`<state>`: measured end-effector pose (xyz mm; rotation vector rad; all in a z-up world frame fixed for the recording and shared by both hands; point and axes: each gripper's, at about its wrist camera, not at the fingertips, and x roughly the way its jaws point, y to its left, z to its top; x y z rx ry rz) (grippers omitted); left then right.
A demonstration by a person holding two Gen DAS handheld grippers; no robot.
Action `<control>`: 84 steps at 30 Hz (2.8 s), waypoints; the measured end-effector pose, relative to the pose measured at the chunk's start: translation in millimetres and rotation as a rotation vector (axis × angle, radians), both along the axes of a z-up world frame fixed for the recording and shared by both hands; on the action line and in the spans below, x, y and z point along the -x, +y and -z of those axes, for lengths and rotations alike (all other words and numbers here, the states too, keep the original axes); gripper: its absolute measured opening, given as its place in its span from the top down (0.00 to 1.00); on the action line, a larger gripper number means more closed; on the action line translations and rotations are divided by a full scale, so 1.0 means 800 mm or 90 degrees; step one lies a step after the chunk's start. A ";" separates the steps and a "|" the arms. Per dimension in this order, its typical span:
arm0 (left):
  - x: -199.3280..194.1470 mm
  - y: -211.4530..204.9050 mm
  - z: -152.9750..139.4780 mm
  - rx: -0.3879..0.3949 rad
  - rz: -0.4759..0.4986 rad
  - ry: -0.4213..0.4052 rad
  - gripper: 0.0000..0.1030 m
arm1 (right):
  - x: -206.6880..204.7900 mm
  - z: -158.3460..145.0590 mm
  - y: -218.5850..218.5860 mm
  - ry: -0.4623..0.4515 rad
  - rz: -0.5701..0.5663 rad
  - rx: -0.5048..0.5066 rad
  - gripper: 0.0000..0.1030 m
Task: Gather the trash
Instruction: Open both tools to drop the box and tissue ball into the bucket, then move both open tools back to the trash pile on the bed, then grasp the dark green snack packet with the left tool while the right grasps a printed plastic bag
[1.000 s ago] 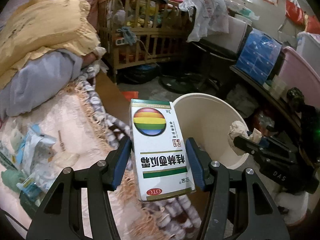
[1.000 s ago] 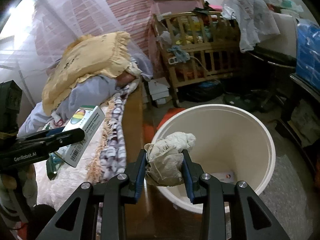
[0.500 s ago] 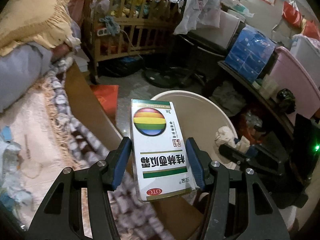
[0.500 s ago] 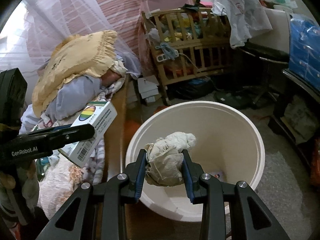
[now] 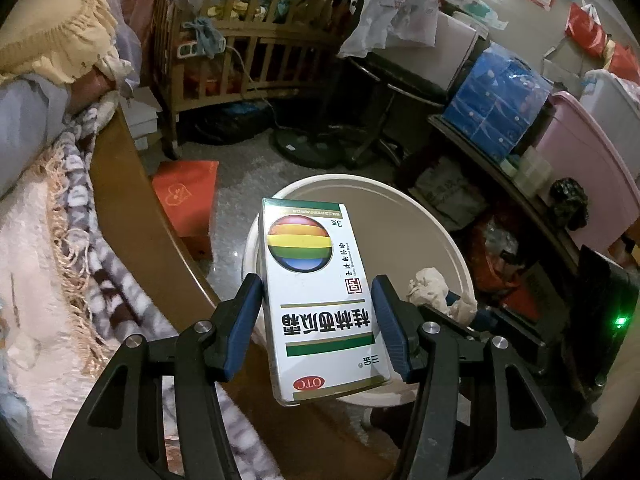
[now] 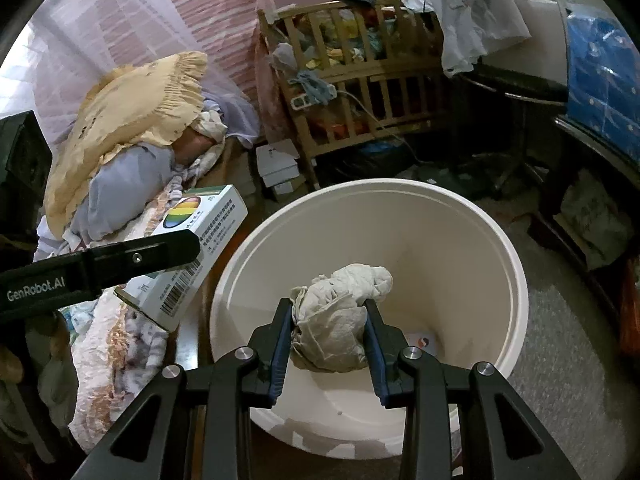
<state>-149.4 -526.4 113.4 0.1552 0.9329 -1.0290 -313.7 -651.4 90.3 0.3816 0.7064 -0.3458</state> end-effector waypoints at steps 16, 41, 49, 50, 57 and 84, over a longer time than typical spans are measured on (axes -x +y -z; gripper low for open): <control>-0.007 0.007 0.006 0.019 -0.002 0.037 0.37 | -0.002 0.006 -0.006 -0.009 0.025 -0.003 0.54; -0.007 0.222 -0.036 -0.052 -0.180 -0.084 0.36 | -0.051 -0.025 0.144 -0.014 -0.128 -0.023 0.45; -0.018 0.316 -0.031 -0.075 -0.237 -0.081 0.36 | -0.080 -0.025 0.210 -0.008 -0.202 -0.043 0.44; -0.020 0.329 -0.030 -0.076 -0.247 -0.077 0.36 | -0.084 -0.024 0.219 -0.005 -0.212 -0.045 0.44; -0.037 0.413 -0.002 -0.080 -0.319 -0.027 0.36 | -0.116 -0.015 0.273 0.017 -0.277 -0.033 0.43; -0.074 0.468 0.051 -0.031 -0.324 0.080 0.80 | -0.261 0.040 0.373 0.077 -0.437 -0.023 0.40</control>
